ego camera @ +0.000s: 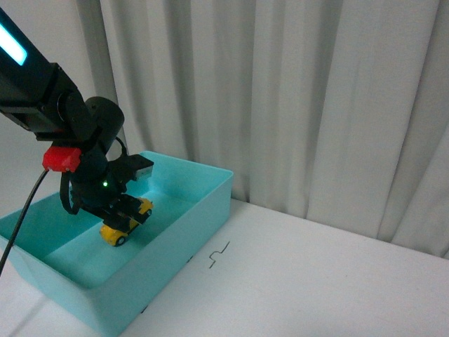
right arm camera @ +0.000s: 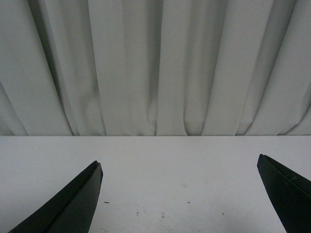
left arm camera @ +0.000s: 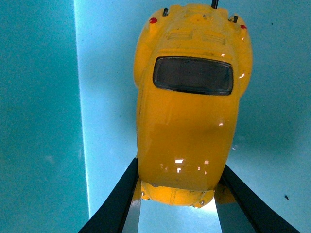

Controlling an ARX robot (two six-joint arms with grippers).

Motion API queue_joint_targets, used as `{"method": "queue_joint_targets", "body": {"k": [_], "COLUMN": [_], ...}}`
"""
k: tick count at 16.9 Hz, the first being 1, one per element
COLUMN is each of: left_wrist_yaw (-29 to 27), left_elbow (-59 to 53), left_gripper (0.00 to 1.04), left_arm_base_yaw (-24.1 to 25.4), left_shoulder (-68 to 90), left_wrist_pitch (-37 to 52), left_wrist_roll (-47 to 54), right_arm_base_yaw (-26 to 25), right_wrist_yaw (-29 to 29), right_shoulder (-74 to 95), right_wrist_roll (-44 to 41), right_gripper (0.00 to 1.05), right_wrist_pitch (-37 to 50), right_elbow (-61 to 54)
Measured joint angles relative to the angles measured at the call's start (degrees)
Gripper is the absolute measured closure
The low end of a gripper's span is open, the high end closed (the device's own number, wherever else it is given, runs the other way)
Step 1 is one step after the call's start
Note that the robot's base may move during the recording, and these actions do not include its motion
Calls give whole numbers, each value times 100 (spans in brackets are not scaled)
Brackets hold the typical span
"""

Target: Wind up and store yellow beetle toy

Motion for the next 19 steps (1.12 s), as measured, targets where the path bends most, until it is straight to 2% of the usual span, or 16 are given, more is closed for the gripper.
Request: {"method": "queue_joint_targets", "body": {"k": [2,3,8,9,10,15,19], "left_wrist_yaw": [20,44,286,468,612,1493,2194], "left_elbow": [0,0,2,2,-55,-695,-1652], "left_gripper": [69,63,12,5,7,7,7], "left_arm_base_yaw": [-63,-81,-98,-72,-39,269,551], "left_shoulder": [52,52,63,44,-68,-1644,-3528], "left_wrist_pitch": [33,33,-59,-33,166,780,758], "left_wrist_roll": [-17,-44,-46,-50,-50,-107,-107], "right_arm_base_yaw": [0,0,0,0,0,0,0], "right_wrist_yaw": [0,0,0,0,0,0,0], "right_shoulder": [0,0,0,0,0,0,0], "right_wrist_roll": [0,0,0,-2,0,-2,0], "right_gripper": [7,7,7,7,7,7,7], "right_wrist_pitch": [2,0,2,2,2,0,2], "right_elbow": [0,0,0,0,0,0,0]}}
